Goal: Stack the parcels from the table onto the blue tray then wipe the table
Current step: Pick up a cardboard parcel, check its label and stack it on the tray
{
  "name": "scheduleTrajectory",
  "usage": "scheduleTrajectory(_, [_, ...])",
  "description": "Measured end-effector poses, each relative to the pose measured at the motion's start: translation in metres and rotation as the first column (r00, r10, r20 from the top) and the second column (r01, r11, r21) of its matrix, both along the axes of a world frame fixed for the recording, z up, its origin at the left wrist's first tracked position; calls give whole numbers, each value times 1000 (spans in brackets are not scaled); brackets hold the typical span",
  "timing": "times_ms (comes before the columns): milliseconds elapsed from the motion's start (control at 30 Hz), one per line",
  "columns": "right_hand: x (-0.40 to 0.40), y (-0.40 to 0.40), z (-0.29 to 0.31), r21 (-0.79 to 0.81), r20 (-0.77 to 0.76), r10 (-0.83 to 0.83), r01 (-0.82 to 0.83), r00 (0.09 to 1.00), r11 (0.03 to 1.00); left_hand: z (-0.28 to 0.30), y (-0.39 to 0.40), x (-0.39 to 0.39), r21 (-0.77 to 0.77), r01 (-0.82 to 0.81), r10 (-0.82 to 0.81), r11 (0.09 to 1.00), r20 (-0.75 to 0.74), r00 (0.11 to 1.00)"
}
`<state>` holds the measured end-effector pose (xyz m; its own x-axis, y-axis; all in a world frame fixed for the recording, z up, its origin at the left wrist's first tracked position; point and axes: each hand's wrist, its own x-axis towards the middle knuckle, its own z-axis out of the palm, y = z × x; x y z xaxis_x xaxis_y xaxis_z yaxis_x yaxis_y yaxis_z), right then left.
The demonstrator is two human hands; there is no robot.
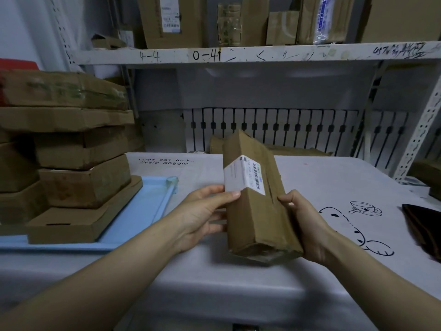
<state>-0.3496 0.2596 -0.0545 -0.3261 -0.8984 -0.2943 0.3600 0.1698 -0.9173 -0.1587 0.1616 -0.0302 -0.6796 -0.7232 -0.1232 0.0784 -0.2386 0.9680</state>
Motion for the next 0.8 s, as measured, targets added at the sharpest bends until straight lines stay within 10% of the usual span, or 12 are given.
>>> scheduleTrajectory(800, [8, 5, 2, -51, 139, 127, -121, 982, 991, 9, 6, 6, -18, 6, -7, 1000, -51, 999])
